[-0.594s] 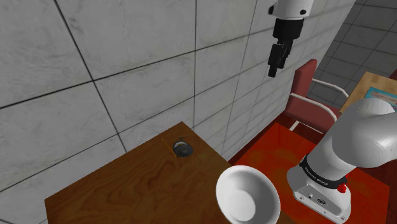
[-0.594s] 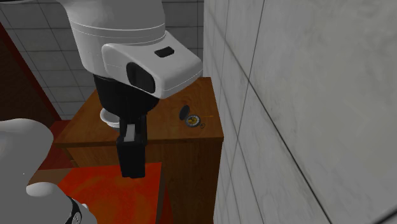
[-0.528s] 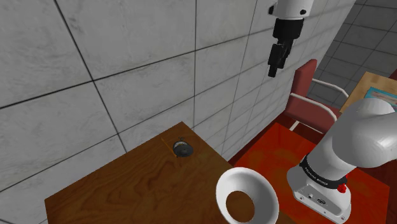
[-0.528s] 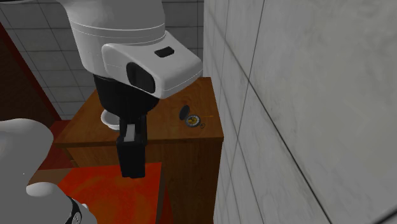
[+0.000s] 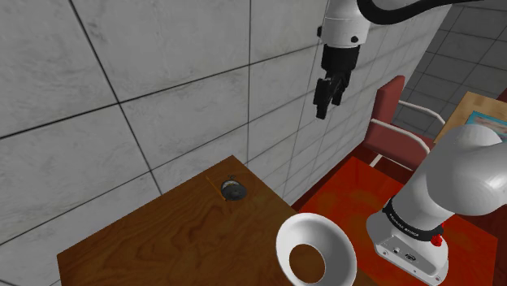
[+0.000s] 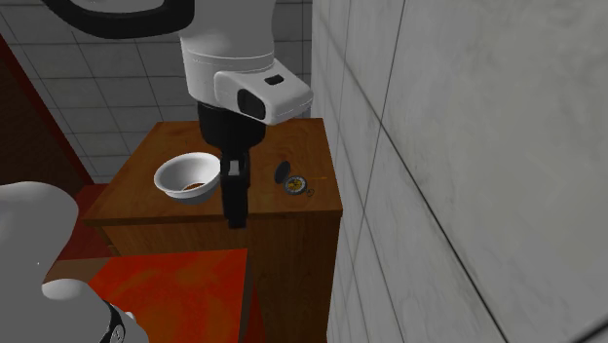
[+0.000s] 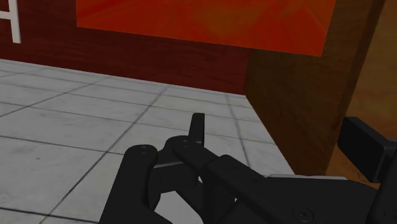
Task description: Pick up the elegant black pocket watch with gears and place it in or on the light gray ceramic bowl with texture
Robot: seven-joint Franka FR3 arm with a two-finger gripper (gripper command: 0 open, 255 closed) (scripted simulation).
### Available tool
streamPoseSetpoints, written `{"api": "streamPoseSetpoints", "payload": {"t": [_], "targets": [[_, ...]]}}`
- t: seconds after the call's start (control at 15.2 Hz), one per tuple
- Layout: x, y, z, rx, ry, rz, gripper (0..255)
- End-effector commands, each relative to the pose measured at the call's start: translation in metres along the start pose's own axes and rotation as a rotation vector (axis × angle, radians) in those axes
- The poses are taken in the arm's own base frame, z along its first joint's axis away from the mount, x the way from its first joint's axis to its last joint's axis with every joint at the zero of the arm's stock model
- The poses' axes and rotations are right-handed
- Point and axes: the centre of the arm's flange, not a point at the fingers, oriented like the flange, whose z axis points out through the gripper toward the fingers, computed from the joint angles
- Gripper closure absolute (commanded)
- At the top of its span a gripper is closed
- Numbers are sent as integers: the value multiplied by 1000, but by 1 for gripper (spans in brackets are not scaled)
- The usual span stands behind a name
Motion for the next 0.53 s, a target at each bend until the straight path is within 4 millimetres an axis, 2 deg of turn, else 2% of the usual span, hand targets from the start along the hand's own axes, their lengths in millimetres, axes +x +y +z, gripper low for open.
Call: {"api": "streamPoseSetpoints", "payload": {"t": [0.0, 0.46], "targets": [[9, -26, 8, -7, 3, 12, 0], [40, -111, 41, -34, 11, 47, 0]]}}
